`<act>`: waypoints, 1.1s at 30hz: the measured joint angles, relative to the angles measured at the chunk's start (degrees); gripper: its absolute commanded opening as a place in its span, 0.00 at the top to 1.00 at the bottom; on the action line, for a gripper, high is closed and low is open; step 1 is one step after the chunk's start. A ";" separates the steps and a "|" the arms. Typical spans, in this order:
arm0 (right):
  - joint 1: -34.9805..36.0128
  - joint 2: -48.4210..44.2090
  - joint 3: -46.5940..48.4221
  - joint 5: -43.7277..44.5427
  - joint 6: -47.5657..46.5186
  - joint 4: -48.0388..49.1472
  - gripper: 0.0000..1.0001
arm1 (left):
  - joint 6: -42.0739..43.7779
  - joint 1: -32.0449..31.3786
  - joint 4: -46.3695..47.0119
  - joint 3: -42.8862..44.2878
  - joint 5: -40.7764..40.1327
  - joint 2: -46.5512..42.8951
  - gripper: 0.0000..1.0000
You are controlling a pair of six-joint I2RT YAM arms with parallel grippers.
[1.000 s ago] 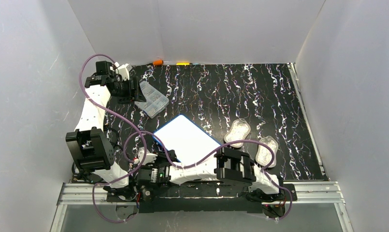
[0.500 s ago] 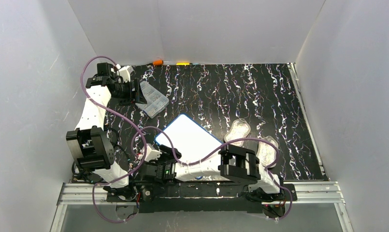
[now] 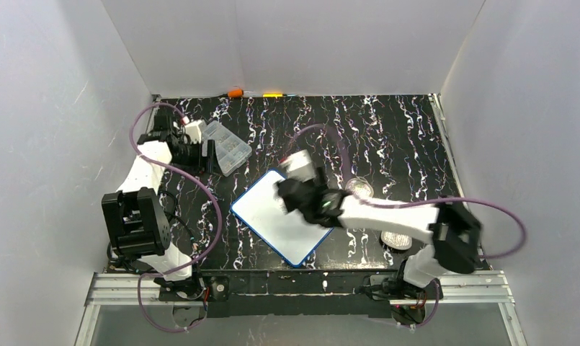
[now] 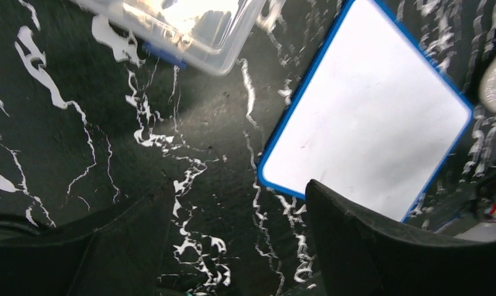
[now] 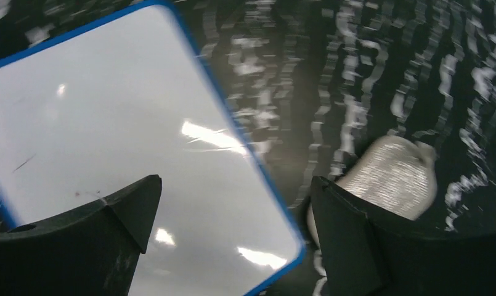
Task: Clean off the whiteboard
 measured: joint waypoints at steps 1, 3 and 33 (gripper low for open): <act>-4.44 -4.46 -3.89 -1.11 0.87 1.29 0.01 | 0.66 0.00 1.73 -2.80 -0.61 -0.68 0.12; -15.13 -12.83 -11.56 -1.90 2.08 4.24 0.01 | 1.88 0.00 5.64 -8.52 -1.53 -2.45 0.02; -57.24 -15.04 -49.29 1.70 -19.74 66.69 0.01 | -9.81 -0.44 97.42 -57.29 -10.16 -7.06 0.02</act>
